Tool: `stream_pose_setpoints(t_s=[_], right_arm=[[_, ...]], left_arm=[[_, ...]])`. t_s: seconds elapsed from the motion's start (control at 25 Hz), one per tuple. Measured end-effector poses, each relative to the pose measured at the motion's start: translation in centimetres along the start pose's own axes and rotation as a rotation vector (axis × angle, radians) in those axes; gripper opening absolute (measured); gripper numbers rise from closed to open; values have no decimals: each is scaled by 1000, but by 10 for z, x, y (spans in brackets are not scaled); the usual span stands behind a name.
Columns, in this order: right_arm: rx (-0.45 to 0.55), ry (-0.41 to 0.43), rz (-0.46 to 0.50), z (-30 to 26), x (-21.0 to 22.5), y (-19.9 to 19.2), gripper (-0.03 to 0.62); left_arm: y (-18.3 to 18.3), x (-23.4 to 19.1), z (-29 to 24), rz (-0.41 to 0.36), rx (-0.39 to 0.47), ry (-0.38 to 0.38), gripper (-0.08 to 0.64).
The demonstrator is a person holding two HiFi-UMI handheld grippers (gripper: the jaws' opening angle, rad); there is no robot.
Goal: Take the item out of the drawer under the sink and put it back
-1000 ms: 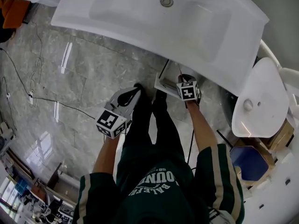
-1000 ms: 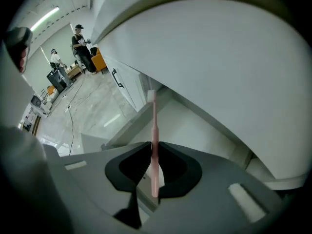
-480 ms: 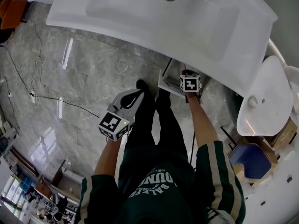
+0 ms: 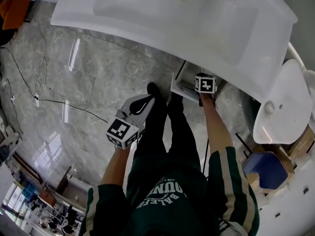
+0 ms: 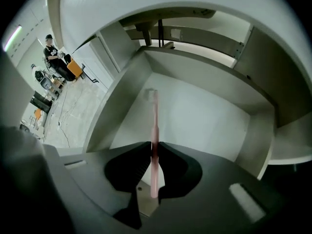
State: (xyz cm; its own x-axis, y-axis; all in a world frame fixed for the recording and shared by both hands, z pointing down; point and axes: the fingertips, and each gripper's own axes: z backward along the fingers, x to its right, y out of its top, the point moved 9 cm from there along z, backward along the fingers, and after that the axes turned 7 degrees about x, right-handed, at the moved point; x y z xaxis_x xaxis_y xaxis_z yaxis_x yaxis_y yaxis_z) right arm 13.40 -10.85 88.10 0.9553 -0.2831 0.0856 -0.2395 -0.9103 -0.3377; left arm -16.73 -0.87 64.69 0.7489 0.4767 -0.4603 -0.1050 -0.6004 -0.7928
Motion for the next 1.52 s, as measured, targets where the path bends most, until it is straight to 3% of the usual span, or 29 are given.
stream_pose_setpoints(t_s=[0.44, 0.8, 0.88, 1.0, 1.28, 1.52], right_arm=[[27, 30, 8, 19, -4, 7, 54], [96, 42, 22, 79, -15, 0, 51], [105, 52, 27, 96, -17, -3, 2], [126, 83, 48, 124, -28, -7, 2], [220, 146, 64, 183, -46, -4, 2], [401, 154, 27, 246, -50, 19, 2]], left_arm=[[9, 2, 6, -13, 10, 5, 49], [41, 29, 15, -43, 57, -9, 49], [48, 35, 19, -54, 58, -14, 49], [58, 39, 27, -65, 72, -1, 49], [88, 45, 37, -94, 119, 24, 49], [121, 51, 48, -129, 184, 30, 49]])
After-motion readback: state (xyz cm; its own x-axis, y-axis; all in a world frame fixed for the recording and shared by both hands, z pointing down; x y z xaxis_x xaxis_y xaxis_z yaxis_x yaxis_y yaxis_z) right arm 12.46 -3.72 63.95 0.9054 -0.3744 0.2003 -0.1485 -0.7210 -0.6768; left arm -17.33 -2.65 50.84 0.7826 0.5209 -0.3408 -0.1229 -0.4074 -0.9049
